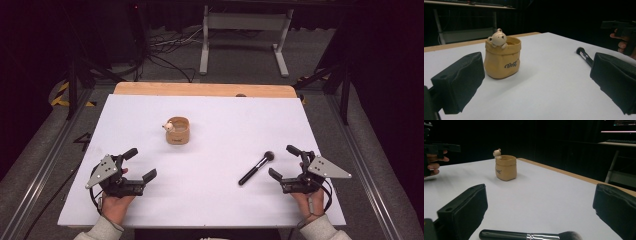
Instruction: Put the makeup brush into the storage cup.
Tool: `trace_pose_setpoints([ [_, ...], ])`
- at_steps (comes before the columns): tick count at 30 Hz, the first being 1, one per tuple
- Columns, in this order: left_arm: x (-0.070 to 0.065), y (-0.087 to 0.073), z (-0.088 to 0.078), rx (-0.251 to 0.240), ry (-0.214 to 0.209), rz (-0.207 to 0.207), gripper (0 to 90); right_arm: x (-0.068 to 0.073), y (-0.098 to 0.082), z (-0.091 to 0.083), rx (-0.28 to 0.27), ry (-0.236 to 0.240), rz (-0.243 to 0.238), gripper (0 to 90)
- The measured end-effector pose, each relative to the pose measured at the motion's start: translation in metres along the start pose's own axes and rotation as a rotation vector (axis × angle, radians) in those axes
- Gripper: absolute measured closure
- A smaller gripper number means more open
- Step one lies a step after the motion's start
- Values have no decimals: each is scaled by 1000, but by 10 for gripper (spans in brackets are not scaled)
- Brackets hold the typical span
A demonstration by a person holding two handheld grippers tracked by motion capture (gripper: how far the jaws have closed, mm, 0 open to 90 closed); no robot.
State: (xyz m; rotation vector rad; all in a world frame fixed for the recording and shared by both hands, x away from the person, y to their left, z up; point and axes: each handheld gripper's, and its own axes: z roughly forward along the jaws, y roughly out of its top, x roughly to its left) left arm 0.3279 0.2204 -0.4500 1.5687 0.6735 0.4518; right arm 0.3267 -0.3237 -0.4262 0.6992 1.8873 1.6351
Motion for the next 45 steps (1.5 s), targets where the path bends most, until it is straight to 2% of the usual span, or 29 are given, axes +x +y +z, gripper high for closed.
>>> trace_pose_setpoints([
  [11,2,0,1,10,13,13,0,-2,2,1,1,9,11,0],
  [16,5,-1,1,12,26,-5,0,-3,6,2,10,16,8,3],
  [19,4,0,1,17,27,2,0,-8,14,6,40,20,9,17],
  [23,5,0,1,23,24,11,0,-13,23,15,66,48,26,20],
  [28,5,0,0,25,26,3,0,-18,34,28,137,84,12,19],
  [29,6,0,0,19,26,-2,0,-18,34,28,137,84,12,19],
  [31,6,0,0,13,25,-11,0,-20,41,33,182,93,-11,18],
  [33,6,0,-1,14,25,-10,0,-21,42,34,187,101,-10,18],
  [37,6,0,0,17,24,-11,0,-24,51,38,240,106,-33,21],
  [39,6,0,0,18,21,-14,0,-26,55,41,278,120,-38,22],
  [40,6,0,0,18,21,-14,0,-28,58,44,321,125,-47,22],
  [41,6,0,0,18,21,-14,0,-28,58,44,321,125,-47,22],
  [45,6,0,-1,20,21,-13,0,-30,62,50,406,145,-72,22],
])
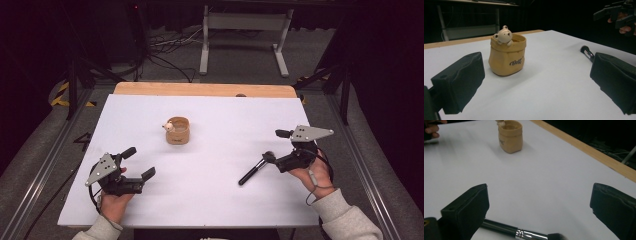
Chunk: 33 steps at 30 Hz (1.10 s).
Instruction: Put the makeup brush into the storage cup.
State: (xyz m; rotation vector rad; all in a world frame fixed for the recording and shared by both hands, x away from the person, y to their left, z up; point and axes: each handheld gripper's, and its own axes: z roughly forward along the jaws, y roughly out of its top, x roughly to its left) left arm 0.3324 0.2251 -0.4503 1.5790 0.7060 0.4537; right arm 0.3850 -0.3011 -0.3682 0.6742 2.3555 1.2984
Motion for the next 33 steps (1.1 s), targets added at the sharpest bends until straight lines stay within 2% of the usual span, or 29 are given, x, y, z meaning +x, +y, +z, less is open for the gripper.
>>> trace_pose_setpoints([
  [6,0,0,0,0,-3,-1,1,-2,9,3,75,15,-44,21],
  [14,0,0,0,0,-9,-2,1,-6,16,9,155,51,-68,31],
  [16,0,0,0,0,-9,-1,1,-7,18,13,201,71,-77,36],
  [33,0,-1,-1,14,-10,-3,2,-12,31,24,321,120,-135,50],
])
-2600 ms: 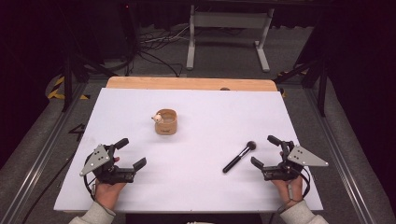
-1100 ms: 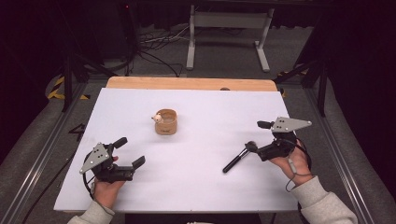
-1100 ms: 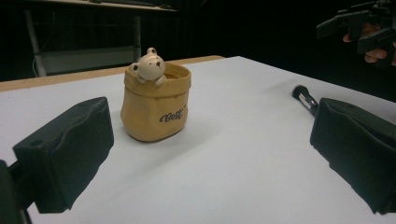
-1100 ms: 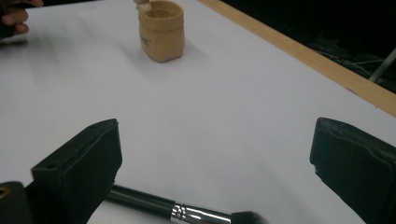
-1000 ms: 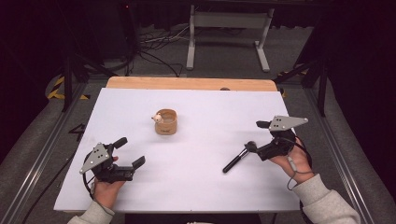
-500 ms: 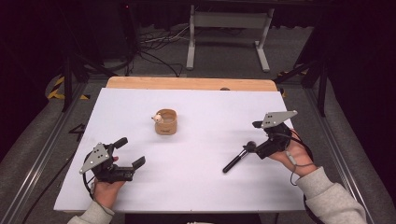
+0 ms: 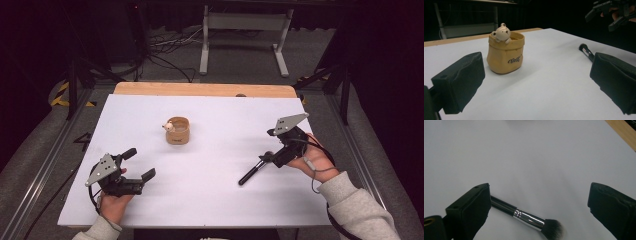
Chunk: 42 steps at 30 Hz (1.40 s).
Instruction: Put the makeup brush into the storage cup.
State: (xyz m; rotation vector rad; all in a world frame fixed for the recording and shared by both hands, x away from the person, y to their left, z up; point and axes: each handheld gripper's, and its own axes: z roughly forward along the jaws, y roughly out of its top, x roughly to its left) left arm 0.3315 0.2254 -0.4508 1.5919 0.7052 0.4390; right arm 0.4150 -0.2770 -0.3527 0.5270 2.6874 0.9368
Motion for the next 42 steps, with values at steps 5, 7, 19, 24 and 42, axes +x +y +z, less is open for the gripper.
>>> trace_pose_setpoints([
  [5,0,0,0,3,-1,-4,1,-2,3,6,51,34,-22,55],
  [7,0,0,0,2,0,-5,1,-3,4,10,82,51,-27,55],
  [19,1,-1,2,34,24,-12,2,-4,8,27,194,93,-81,62],
  [24,2,-1,2,37,23,-23,2,-5,7,35,230,105,-102,62],
  [42,3,-2,2,41,16,-29,2,-5,-2,52,313,130,-131,108],
])
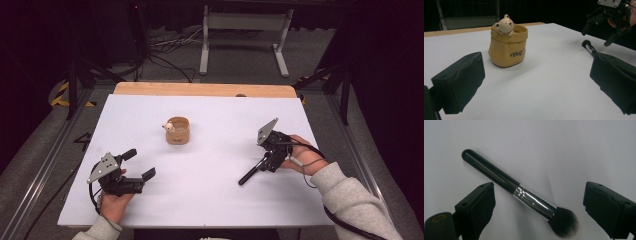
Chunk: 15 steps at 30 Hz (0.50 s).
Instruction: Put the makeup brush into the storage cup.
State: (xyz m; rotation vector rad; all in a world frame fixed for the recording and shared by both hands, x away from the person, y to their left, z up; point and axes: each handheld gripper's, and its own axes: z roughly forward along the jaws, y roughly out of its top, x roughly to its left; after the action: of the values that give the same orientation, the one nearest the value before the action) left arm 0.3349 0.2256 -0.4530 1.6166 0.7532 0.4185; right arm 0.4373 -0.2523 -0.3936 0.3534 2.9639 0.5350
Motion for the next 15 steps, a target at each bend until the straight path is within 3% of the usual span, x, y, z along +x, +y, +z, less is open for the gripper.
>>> trace_pose_setpoints([
  [15,0,0,0,0,-6,-2,2,-2,-1,13,57,30,-24,187],
])
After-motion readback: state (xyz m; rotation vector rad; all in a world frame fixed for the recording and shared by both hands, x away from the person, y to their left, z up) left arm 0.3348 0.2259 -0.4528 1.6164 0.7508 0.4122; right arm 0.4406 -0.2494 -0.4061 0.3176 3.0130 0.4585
